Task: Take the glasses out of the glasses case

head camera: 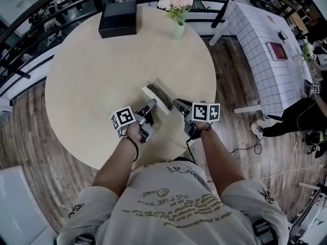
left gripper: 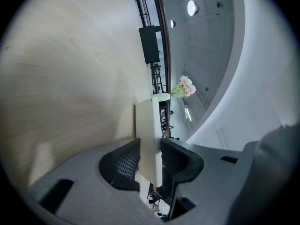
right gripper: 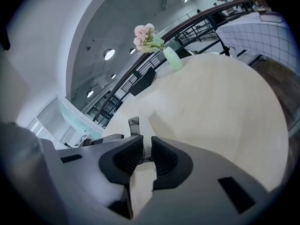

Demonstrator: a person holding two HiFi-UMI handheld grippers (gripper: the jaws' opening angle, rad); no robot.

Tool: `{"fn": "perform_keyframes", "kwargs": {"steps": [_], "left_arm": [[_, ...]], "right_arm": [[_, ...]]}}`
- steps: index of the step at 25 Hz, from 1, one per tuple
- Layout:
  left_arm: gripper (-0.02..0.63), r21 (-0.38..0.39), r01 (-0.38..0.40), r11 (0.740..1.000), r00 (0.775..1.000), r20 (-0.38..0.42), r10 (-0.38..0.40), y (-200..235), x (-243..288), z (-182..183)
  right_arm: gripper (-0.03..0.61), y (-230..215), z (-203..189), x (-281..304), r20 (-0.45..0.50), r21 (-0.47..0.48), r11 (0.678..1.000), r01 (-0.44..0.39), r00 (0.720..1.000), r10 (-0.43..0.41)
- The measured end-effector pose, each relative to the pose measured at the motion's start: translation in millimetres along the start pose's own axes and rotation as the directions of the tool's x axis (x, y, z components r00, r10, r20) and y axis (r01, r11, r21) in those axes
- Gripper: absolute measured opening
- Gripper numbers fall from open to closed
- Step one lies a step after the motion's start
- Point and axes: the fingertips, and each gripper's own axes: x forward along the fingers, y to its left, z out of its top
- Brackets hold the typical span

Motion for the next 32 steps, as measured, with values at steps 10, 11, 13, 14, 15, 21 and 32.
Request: {"fn": "perform_keyframes", "kwargs": {"steps": [10, 11, 13, 14, 15, 21, 32], "left_arm": [[0.034, 0.023, -0.103, 0.994, 0.993, 0.051, 0.102, 14, -5, 28], [0.034, 0.027, -0.109, 0.994, 0.993, 0.048, 0.108, 14, -5, 27], [0.034, 0.039, -0.130, 0.991, 0.991, 0.035, 0.128, 15, -5, 25], [0.034, 0.049, -0.143, 0.988, 0.989, 0.027, 0.142, 16, -4, 24], [0.032, 0.059, -0.157, 0.986, 0.988, 0.019, 0.156, 16, -3, 23], [0.028, 0.101, -0.194, 0.976, 0.981, 0.019, 0.193, 13, -19, 22], [0.130, 0.582, -0.189, 0.791, 0.951, -0.090, 0.294, -60, 39, 17]], "right_arm": [[0.023, -12, 19, 10, 0.026, -0.167, 0.971, 0.171, 0.985, -0.169], [0.023, -12, 19, 10, 0.028, -0.179, 0.966, 0.185, 0.983, -0.183], [0.023, -14, 20, 10, 0.032, -0.195, 0.957, 0.216, 0.976, -0.214], [0.023, -16, 21, 10, 0.035, -0.200, 0.950, 0.239, 0.971, -0.237], [0.023, -19, 22, 9, 0.040, -0.208, 0.941, 0.266, 0.964, -0.264], [0.025, -15, 15, 10, 0.065, -0.247, 0.909, 0.337, 0.941, -0.332], [0.023, -10, 20, 10, 0.090, -0.249, 0.926, 0.283, 0.959, -0.269]]}}
